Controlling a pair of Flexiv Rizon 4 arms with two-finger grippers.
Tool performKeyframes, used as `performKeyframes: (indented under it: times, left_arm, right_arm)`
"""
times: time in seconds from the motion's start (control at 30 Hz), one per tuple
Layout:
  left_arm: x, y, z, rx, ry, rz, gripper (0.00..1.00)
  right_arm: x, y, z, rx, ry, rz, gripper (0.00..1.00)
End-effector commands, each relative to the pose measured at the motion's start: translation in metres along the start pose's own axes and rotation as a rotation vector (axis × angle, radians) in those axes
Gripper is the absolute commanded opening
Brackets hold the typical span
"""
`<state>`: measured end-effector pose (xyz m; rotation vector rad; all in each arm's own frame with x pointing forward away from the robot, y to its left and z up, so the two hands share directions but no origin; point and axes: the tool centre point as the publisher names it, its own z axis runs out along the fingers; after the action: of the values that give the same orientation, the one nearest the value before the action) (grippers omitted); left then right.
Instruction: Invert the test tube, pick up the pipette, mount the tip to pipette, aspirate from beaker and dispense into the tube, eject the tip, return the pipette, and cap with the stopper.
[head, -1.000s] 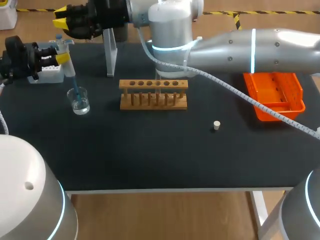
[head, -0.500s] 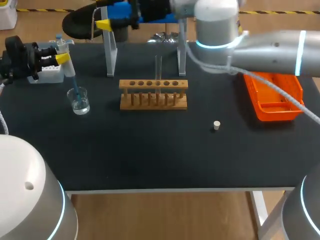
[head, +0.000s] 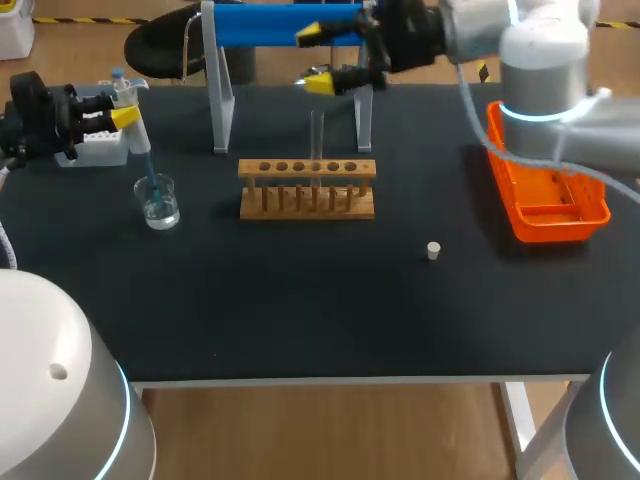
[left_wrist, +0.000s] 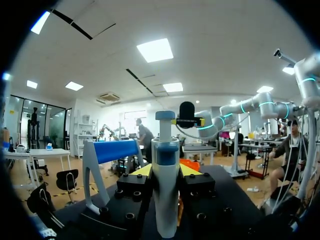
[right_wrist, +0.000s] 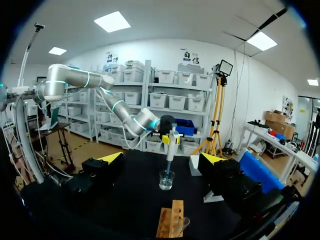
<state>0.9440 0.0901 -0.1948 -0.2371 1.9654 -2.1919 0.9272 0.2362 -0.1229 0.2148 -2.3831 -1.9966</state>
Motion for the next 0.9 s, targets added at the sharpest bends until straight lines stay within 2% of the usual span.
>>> performKeyframes:
  times: [0.03,0.37,0.9]
  left_arm:
    - [-0.001,0.000,-0.001,0.000,0.005,0.000,0.00]
    - [-0.001,0.000,-0.001,0.000,0.005,0.000,0.00]
    - [-0.001,0.000,-0.001,0.000,0.005,0.000,0.00]
  right_arm:
    - [0.010,-0.025,-0.067,-0.017,-0.007,0.012,1.00]
    - [0.004,-0.077,-0.079,-0.006,-0.039,0.033,1.00]
    - [-0.008,-0.129,-0.048,0.078,-0.077,0.064,1.00]
